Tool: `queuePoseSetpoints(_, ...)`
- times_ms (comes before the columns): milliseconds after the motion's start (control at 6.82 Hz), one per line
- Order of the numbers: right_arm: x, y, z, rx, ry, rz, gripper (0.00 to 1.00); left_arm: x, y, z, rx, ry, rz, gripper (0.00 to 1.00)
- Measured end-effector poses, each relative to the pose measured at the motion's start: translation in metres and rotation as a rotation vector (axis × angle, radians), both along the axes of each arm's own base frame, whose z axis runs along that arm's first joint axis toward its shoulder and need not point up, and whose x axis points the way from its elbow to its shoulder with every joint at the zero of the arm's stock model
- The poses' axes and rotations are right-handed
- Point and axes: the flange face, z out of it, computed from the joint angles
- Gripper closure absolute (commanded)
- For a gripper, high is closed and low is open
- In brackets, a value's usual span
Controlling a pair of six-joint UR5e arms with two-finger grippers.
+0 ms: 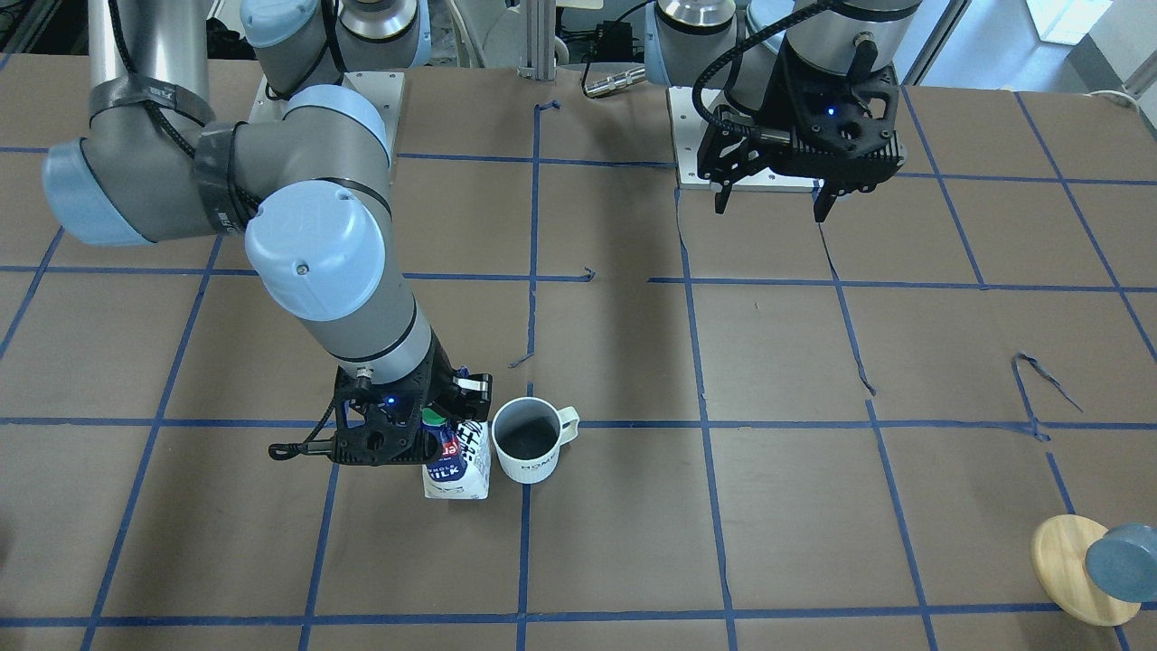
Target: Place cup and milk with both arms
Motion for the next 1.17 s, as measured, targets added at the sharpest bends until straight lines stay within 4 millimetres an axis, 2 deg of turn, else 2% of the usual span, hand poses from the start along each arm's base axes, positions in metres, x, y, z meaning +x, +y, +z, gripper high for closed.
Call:
queuePoseSetpoints(147, 0.006, 0.001, -0.006, 0.008, 0.002, 0.007, 0.76, 0.0, 0.001, 0.001, -0.007, 0.0, 0.0, 0.0)
queuePoseSetpoints(293, 0.009, 0.001, -0.009, 0.012, 0.003, 0.012, 0.71, 0.0, 0.001, 0.001, -0.01, -0.002, 0.0, 0.0)
queuePoseSetpoints(733, 0.009, 0.004, -0.015, 0.026, 0.006, 0.015, 0.0, 0.002, 0.001, 0.001, -0.012, -0.005, 0.003, 0.0)
queuePoseSetpoints(1027, 0.009, 0.007, -0.019, 0.036, 0.008, 0.006, 0.0, 0.002, 0.001, 0.001, -0.011, -0.005, 0.001, 0.0)
queuePoseSetpoints(1173, 0.008, 0.005, -0.009, 0.02, 0.009, 0.007, 0.0, 0.002, 0.001, 0.001, -0.011, -0.005, 0.001, 0.0)
